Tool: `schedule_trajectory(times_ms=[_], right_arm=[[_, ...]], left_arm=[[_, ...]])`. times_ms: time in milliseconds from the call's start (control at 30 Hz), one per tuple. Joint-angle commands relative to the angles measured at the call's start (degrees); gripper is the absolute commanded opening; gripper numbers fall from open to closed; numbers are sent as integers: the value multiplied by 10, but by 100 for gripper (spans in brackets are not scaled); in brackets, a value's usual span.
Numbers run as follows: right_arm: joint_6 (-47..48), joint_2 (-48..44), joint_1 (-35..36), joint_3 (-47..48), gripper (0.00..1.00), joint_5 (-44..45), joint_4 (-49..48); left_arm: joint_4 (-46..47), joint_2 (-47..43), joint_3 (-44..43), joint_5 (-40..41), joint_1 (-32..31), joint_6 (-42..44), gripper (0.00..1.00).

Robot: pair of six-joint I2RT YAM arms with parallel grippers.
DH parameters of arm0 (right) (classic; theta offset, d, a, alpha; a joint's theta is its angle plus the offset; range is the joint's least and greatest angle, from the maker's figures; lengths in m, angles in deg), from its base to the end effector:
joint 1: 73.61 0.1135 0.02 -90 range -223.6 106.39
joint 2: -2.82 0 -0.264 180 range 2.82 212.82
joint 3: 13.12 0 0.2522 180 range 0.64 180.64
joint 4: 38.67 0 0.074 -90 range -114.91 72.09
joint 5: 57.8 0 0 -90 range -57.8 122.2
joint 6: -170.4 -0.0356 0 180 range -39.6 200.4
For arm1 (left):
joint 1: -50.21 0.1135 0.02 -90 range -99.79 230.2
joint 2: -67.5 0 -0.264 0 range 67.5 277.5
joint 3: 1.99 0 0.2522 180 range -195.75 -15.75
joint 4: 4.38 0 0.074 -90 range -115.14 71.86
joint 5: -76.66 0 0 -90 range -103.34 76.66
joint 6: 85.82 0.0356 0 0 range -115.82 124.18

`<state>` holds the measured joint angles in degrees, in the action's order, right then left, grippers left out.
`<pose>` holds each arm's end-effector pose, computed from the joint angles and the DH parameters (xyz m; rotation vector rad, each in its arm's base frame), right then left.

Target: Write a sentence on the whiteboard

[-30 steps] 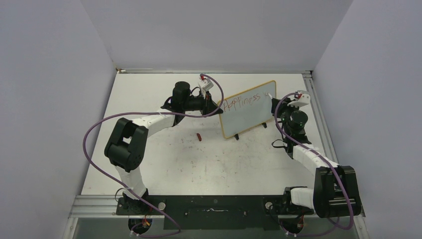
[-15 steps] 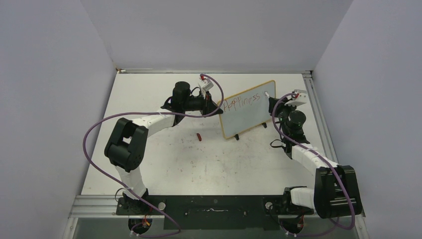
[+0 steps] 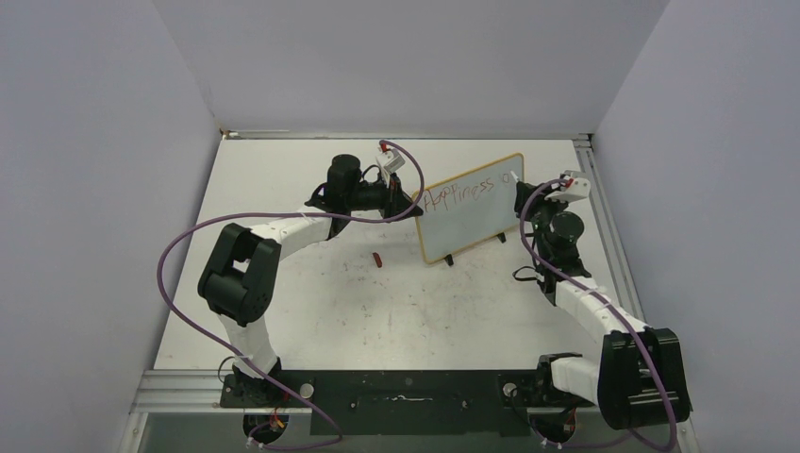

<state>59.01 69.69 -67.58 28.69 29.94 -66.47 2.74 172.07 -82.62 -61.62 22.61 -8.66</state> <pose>0.2526 0.0281 0.2547 0.1739 1.5273 0.4115 0.3514 -0.2137 0.2384 0.8509 1.7615 -1.2569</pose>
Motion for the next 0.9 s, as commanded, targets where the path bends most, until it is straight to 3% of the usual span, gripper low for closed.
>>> schedule_trajectory(times_ms=[0,467,867], right_arm=[[6,11,-8,9,5,5,-27],[9,57,-15,25,5,-5,-49],[5,51,-15,-4,5,8,-4]], left_arm=[[1,-16,-7,-26,-4,9,0],[1,-16,-6,-28,-4,10,0],[3,-17,-7,-30,-3,8,0]])
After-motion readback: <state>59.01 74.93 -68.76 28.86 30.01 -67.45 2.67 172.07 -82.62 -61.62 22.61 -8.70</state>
